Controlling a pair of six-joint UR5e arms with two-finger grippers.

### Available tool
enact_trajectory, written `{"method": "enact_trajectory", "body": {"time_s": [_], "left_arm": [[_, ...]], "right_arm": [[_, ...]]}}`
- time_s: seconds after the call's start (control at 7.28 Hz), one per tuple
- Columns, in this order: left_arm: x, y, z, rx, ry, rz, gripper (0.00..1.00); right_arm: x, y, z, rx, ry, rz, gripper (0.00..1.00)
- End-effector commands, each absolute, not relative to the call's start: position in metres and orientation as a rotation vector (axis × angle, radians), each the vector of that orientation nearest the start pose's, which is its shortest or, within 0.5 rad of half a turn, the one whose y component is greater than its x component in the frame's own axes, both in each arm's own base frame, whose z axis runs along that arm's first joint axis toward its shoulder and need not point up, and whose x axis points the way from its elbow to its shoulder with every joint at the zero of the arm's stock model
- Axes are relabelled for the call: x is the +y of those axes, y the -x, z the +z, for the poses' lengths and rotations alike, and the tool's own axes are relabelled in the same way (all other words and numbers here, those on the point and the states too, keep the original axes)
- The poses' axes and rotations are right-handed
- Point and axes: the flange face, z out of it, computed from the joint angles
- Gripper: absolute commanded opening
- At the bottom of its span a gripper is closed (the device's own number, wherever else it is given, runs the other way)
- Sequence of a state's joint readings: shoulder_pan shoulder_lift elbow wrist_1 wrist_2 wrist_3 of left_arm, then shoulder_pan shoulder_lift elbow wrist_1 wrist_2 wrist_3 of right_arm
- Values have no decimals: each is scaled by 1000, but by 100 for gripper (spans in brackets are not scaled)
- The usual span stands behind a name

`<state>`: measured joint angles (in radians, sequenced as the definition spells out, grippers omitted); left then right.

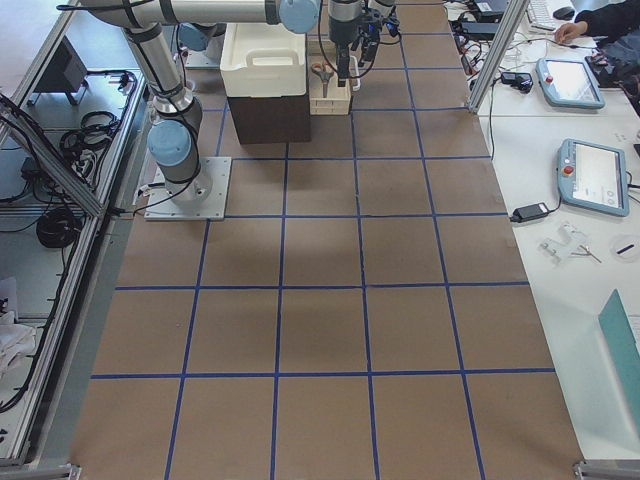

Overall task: Put scissors in drawer and close it
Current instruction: 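Push the drawer closed with the left gripper, away from the robot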

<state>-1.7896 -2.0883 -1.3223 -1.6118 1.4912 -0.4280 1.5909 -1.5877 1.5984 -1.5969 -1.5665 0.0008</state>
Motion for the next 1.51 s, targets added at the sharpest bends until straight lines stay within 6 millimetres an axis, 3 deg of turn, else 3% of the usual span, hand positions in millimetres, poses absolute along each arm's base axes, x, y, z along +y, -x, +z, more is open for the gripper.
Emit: {"method": "enact_trajectory", "body": {"time_s": [0.0,0.27,0.96,1.37], "left_arm": [[-583,277,302,3044,335,533,100],[-566,280,311,3060,337,543,100],[-542,303,307,3040,310,578,100],[-516,297,304,2998,307,669,100]], "right_arm": [[-483,-143,485,3137,36,-24,100],[-484,-143,485,3137,31,-26,100],[-484,-142,485,3138,24,-26,100],[-484,-142,485,3138,24,-26,100]]}}
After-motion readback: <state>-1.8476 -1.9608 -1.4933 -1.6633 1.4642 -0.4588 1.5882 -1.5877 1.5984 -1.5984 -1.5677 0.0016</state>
